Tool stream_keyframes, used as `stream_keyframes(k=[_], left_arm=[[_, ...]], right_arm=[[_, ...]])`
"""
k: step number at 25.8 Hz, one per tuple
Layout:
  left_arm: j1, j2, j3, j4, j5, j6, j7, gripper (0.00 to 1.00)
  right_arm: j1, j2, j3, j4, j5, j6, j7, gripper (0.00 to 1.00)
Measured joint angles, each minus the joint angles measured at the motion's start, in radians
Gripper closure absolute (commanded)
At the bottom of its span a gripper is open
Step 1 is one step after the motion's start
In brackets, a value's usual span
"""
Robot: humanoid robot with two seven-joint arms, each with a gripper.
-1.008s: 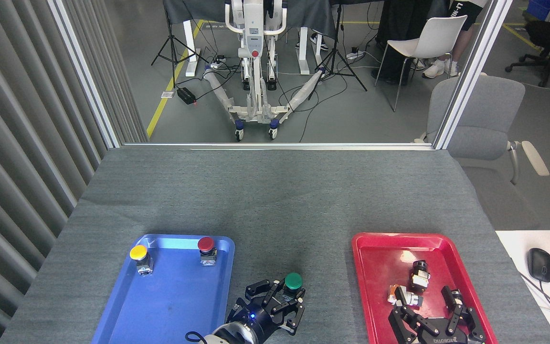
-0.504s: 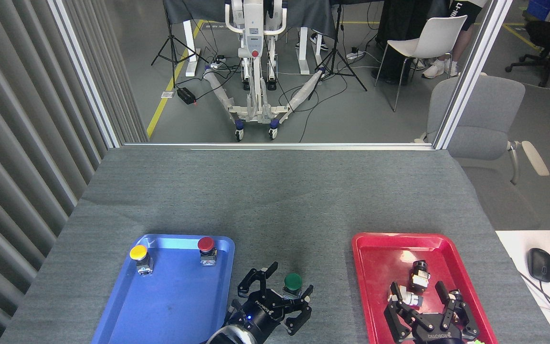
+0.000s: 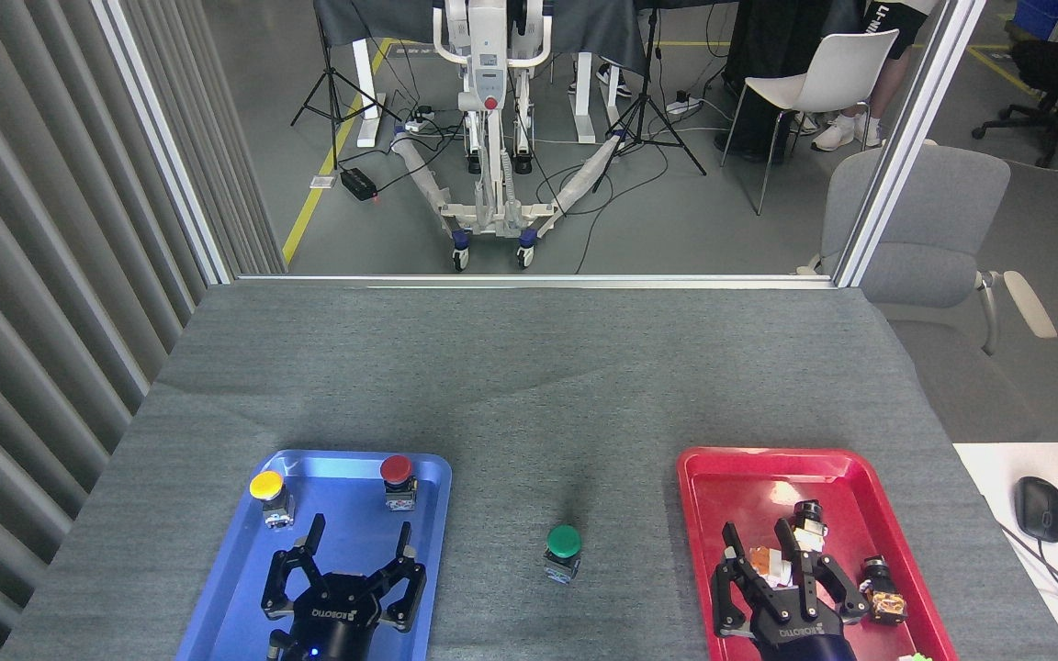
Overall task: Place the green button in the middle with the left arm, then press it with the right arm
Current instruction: 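Open the left gripper and withdraw it back to the blue tray, then move the right gripper over the green button and press down on it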
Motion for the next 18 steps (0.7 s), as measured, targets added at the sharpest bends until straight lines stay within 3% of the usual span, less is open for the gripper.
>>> stream_keyframes(k=[1,6,18], left_arm=[[0.008,0.002,0.016,0.001,0.006,-0.005,0.000,0.00],[0.038,0.011,0.078,0.005,0.017,-0.013,0.000,0.00],[0.050,0.013,0.108,0.005,0.027,-0.035,0.001,0.00]], right_arm=[[-0.011,0.004,0.014,0.010,0.011,0.006,-0.002,1.00],[-0.092,0.027,0.120,0.083,0.057,0.039,0.008,1.00],[-0.227,0.100,0.300,0.277,0.075,0.066,0.046,1.00]])
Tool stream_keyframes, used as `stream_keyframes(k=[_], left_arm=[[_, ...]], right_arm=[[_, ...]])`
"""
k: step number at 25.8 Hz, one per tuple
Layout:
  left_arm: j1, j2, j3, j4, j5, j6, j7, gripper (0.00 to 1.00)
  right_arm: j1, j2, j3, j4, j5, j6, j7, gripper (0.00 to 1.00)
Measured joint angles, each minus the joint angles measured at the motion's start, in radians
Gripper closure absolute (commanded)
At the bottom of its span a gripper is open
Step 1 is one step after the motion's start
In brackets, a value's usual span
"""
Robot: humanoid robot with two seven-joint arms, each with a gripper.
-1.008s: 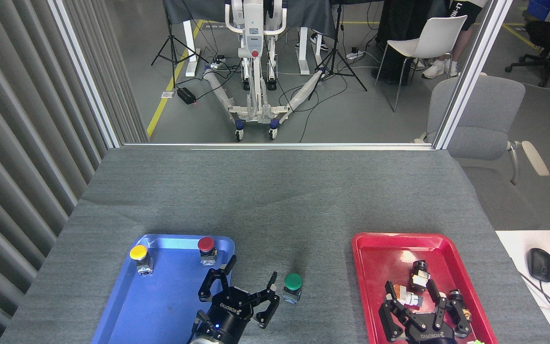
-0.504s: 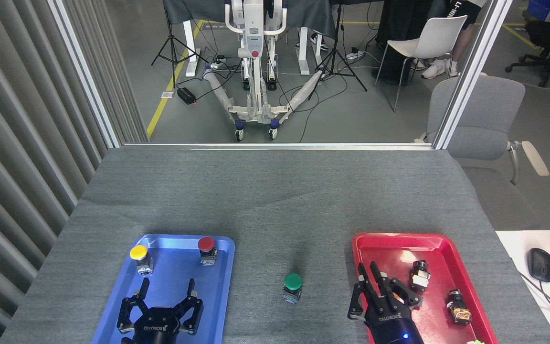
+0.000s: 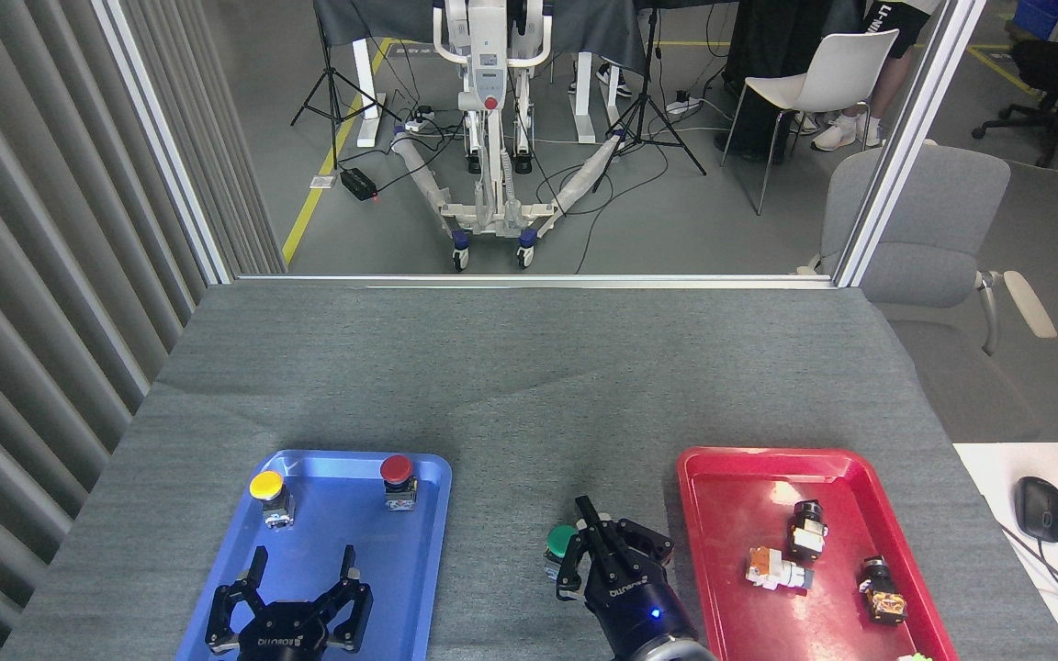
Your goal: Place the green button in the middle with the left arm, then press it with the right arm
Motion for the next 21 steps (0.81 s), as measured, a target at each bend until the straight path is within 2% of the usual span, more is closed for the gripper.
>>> stream_keyframes(k=[6,9,16,21], left_arm=[[-0.003,0.000,0.000,0.001,0.004,-0.002,0.000,0.00],[-0.003,0.000,0.000,0.001,0.005,-0.002,0.000,0.00],[-0.002,0.000,0.000,0.000,0.005,-0.002,0.000,0.00],[-0.002,-0.001,0.000,-0.001,0.005,-0.002,0.000,0.00]], right_arm=[[-0.044,0.037,0.058,0.146,0.016,0.059,0.002,1.00],[-0.052,0.044,0.068,0.186,0.019,0.071,-0.015,1.00],[-0.054,0.044,0.071,0.209,0.019,0.077,-0.027,1.00],[-0.053,0.046,0.068,0.182,0.016,0.111,-0.036,1.00]])
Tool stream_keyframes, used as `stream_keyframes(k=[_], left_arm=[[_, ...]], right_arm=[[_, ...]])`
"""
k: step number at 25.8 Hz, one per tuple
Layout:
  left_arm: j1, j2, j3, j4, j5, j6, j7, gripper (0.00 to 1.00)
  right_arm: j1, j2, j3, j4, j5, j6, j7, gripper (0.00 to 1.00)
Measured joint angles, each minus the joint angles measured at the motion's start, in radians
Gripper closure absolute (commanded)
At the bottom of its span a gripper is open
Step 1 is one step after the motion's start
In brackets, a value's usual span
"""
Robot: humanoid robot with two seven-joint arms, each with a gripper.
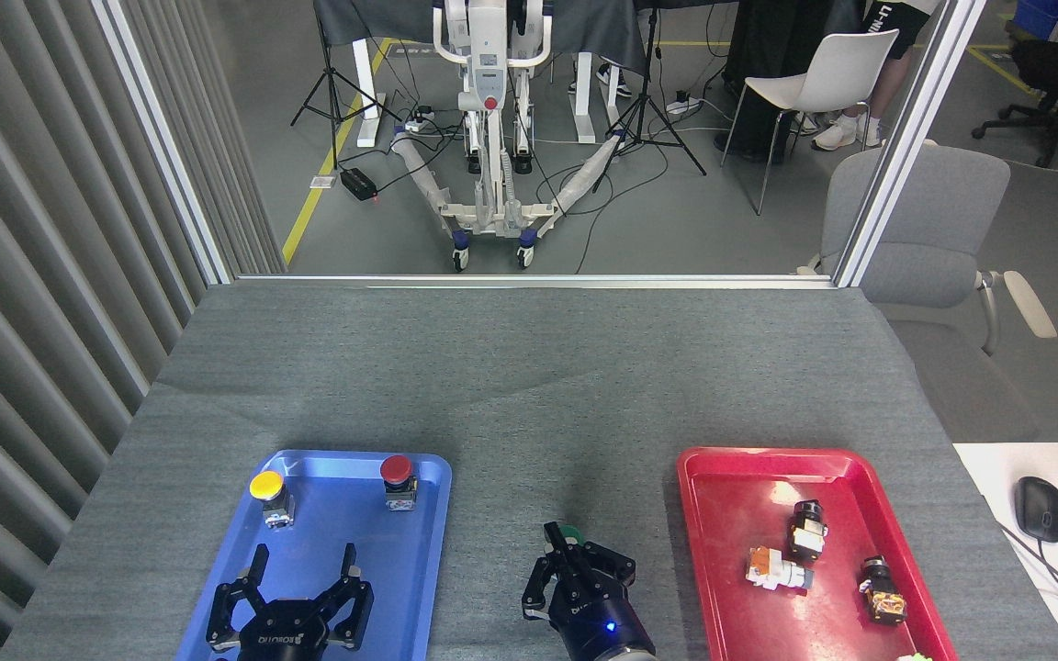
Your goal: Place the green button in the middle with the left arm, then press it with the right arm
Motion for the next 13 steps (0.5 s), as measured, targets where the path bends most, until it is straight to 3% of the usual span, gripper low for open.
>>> stream_keyframes(k=[1,2,4,5,6,7,13], left_arm=[[0.000,0.000,0.000,0.000,0.000,0.000,0.000,0.00],[0.000,0.000,0.000,0.000,0.000,0.000,0.000,0.00],[0.001,0.000,0.000,0.000,0.000,0.000,0.000,0.00],[0.000,0.000,0.000,0.000,0.000,0.000,0.000,0.00],[0.000,0.000,0.000,0.000,0.000,0.000,0.000,0.00],[0.000,0.000,0.000,0.000,0.000,0.000,0.000,0.00],[-0.001,0.000,0.000,0.001,0.000,0.000,0.000,0.00]], right_arm=[[0.000,0.001,-0.001,-0.009,0.000,0.005,-0.010,0.96],[0.000,0.002,-0.002,-0.019,0.000,0.008,-0.023,0.83],[0.003,0.002,-0.005,-0.047,0.000,0.012,-0.036,0.33],[0.006,0.001,-0.008,-0.062,0.000,0.014,-0.040,0.16],[0.011,0.000,-0.015,-0.080,0.000,0.014,-0.042,0.09],[0.020,-0.002,-0.026,-0.097,-0.001,0.016,-0.044,0.03],[0.112,-0.027,-0.138,-0.226,-0.002,-0.013,-0.049,0.01]])
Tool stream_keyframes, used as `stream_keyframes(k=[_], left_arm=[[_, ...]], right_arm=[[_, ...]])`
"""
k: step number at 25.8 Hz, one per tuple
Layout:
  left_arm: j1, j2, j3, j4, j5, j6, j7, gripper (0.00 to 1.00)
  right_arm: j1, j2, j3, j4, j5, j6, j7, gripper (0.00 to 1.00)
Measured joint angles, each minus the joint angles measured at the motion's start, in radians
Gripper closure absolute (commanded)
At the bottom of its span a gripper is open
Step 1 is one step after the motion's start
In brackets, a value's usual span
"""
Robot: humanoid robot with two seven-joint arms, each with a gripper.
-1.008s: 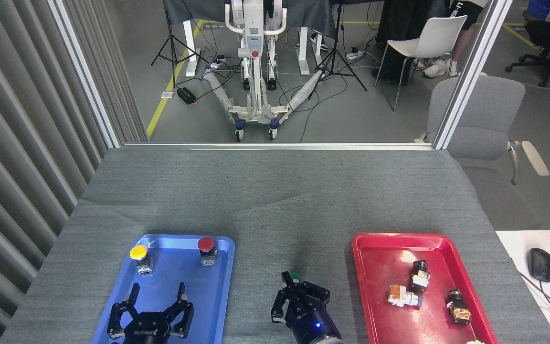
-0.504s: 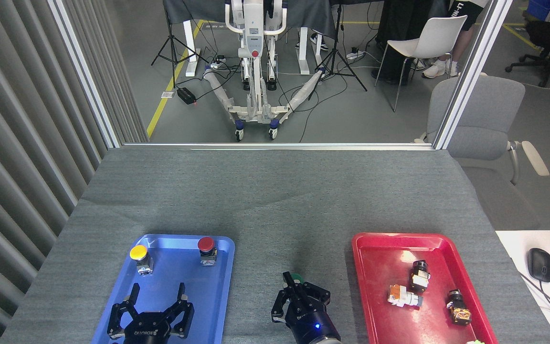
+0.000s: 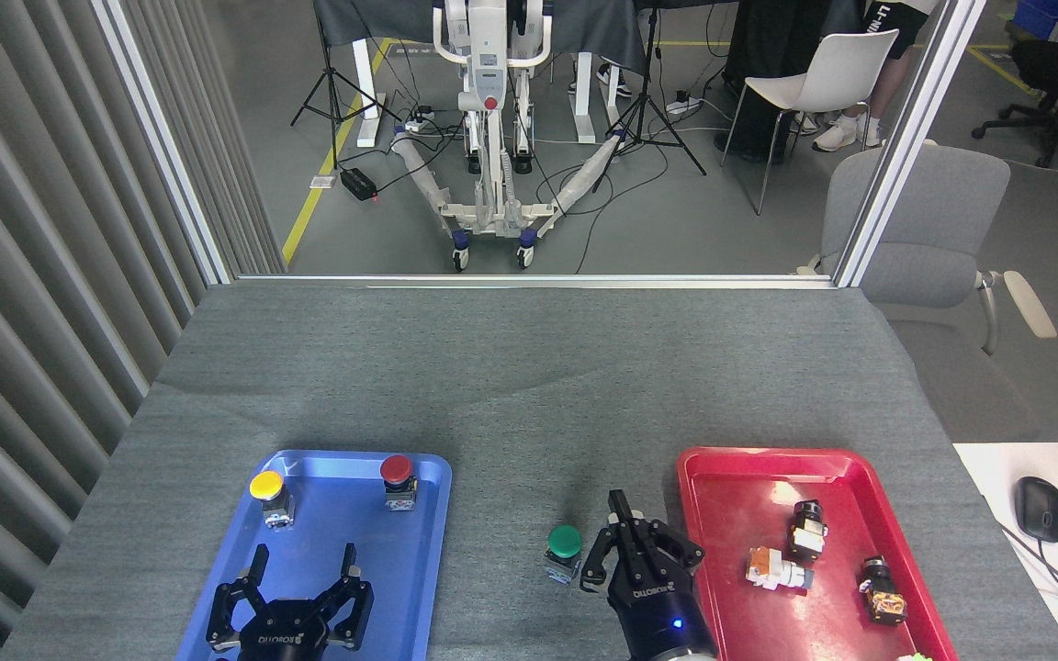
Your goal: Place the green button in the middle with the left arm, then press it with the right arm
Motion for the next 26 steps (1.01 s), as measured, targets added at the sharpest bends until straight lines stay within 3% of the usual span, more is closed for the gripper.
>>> stream_keyframes(k=[10,17,26], left_arm=[[-0.003,0.001,0.000,-0.005,0.026,-0.023,0.000,0.00],[-0.003,0.003,0.000,-0.012,0.026,-0.028,-0.003,0.00],[-0.001,0.056,0.007,-0.100,0.027,-0.027,-0.089,0.00]], right_arm=[[0.196,-0.077,-0.228,-0.186,-0.010,-0.119,-0.001,0.01],[0.245,-0.120,-0.272,-0.235,-0.014,-0.117,-0.001,0.01],[0.265,-0.127,-0.300,-0.259,-0.014,-0.120,-0.001,0.00]])
